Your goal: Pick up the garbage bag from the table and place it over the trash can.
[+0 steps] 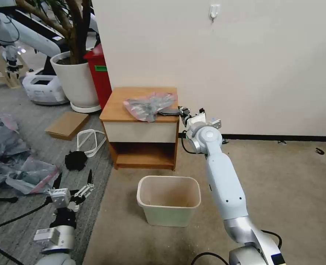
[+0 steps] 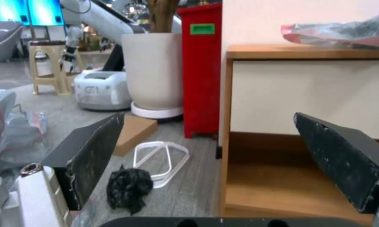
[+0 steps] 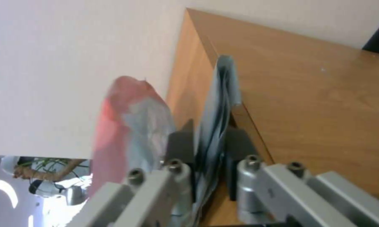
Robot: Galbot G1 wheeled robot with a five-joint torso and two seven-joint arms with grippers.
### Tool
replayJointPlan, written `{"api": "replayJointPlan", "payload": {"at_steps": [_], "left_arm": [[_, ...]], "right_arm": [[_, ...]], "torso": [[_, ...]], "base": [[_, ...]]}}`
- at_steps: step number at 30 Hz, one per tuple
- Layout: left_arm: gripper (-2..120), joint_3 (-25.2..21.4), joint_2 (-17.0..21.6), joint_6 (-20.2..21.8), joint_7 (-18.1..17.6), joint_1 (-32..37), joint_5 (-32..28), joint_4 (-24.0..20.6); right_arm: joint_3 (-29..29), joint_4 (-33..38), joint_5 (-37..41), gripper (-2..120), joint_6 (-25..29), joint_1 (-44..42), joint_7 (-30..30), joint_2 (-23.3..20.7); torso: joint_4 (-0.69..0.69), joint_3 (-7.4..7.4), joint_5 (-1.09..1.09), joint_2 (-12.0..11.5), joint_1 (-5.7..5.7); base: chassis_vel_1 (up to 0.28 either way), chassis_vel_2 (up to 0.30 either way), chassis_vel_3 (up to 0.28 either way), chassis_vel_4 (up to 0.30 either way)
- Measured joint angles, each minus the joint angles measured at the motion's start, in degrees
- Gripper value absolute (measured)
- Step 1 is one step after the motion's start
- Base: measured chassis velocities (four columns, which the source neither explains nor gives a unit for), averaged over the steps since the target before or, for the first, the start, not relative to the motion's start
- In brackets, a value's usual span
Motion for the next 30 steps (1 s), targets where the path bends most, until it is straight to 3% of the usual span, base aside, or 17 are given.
{"api": "replayJointPlan", "payload": {"at_steps": [4, 18, 30], "left_arm": [[100, 0.21, -0.22, -0.3, 0.0, 0.13, 0.36, 0.2], [100, 0.32, -0.06, -0.55, 0.0, 0.11, 0.59, 0.32], [100, 0.86, 0.05, -0.56, 0.0, -0.48, 0.58, 0.79]], "right_arm": [[0.11, -0.01, -0.28, 0, 0.15, 0.01, -0.31, -0.26], [0.32, 0.82, -1.89, 0, 0.8, -0.83, -1.08, -2.13], [-1.74, 10.59, -1.06, 0, 0.01, -7.13, 0.8, -6.12]], "torso": [[-0.06, 0.0, 0.0, 0.0, 0.0], [-0.06, 0.0, -0.02, 0.0, 0.0], [-0.07, 0.0, -0.01, 0.0, 0.0]], "base": [[0.0, 0.0, 0.0, 0.0], [0.0, 0.0, 0.0, 0.0], [0.0, 0.0, 0.0, 0.0]]}}
